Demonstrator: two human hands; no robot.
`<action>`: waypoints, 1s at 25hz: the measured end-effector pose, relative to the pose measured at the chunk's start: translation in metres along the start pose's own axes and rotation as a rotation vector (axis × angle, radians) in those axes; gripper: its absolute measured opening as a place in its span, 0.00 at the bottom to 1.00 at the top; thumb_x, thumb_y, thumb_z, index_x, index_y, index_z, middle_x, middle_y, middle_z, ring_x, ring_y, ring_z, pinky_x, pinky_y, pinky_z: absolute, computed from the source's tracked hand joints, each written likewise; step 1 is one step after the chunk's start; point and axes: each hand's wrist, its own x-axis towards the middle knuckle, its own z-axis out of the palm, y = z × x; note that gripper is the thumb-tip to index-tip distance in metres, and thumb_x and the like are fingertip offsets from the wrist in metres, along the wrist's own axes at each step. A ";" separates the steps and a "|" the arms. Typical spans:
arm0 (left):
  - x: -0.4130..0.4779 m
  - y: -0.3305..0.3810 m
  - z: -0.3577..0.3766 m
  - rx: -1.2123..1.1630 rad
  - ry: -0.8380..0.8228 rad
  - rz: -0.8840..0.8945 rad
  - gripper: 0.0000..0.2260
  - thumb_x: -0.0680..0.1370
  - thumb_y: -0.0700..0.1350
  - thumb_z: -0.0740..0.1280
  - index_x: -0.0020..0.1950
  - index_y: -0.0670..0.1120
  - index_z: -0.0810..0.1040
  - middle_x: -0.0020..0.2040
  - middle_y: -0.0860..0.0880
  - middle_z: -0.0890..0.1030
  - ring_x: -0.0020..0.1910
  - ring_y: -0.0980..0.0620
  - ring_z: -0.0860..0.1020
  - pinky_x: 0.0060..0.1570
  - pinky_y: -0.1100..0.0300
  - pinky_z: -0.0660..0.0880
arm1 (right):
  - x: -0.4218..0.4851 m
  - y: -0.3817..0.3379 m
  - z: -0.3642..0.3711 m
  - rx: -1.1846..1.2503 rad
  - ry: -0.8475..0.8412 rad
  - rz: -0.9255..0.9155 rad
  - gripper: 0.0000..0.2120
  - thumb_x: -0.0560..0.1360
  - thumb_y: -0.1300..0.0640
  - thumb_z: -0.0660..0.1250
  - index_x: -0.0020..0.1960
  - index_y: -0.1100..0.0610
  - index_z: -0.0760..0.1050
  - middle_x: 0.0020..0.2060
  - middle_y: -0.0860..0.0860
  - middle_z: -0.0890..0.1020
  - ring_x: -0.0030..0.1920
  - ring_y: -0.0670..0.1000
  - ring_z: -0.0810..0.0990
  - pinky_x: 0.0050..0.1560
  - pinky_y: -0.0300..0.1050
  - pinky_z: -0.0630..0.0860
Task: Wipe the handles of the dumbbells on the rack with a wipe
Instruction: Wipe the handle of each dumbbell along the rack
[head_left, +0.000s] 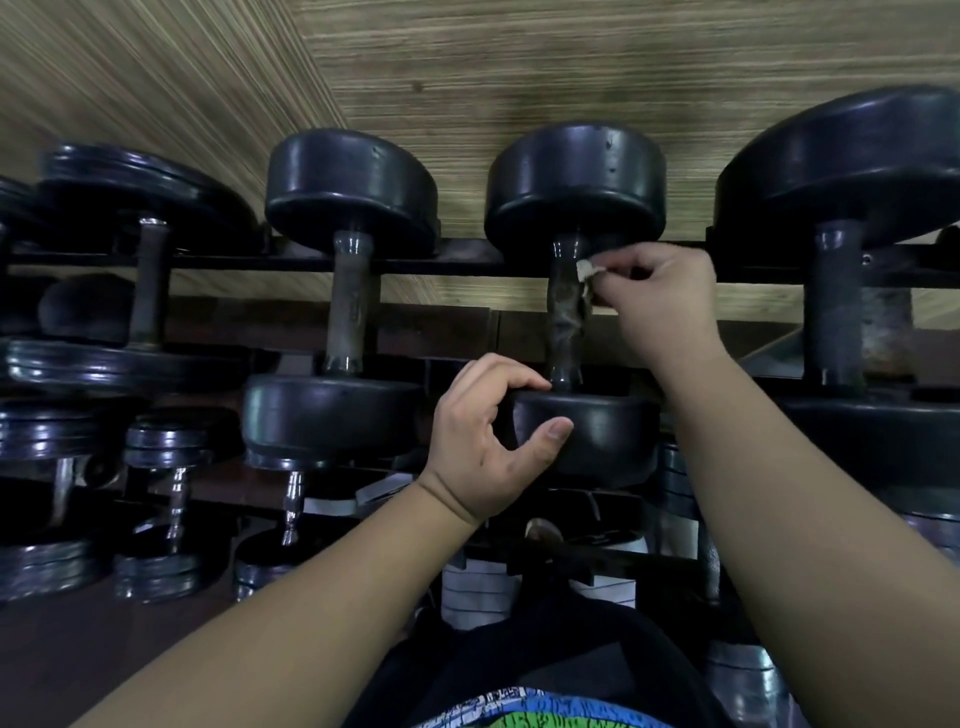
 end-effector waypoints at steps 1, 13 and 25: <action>0.000 0.000 0.000 -0.002 0.002 -0.001 0.26 0.79 0.65 0.66 0.52 0.40 0.82 0.48 0.48 0.80 0.49 0.46 0.80 0.47 0.44 0.78 | -0.010 0.002 -0.005 -0.004 -0.062 0.030 0.05 0.73 0.60 0.76 0.45 0.51 0.86 0.37 0.48 0.86 0.38 0.45 0.83 0.44 0.40 0.81; 0.000 0.001 0.000 0.001 0.009 0.011 0.28 0.80 0.65 0.65 0.51 0.38 0.82 0.48 0.46 0.81 0.50 0.46 0.81 0.48 0.43 0.78 | -0.013 0.000 -0.004 -0.108 -0.027 -0.082 0.04 0.72 0.61 0.76 0.47 0.55 0.87 0.38 0.45 0.82 0.34 0.36 0.79 0.39 0.26 0.71; 0.000 0.000 0.000 0.011 0.004 0.035 0.28 0.80 0.65 0.64 0.52 0.38 0.82 0.48 0.46 0.80 0.50 0.45 0.80 0.48 0.43 0.78 | -0.006 0.003 0.004 0.082 0.047 0.000 0.04 0.72 0.61 0.76 0.46 0.53 0.87 0.32 0.43 0.83 0.31 0.35 0.78 0.38 0.32 0.75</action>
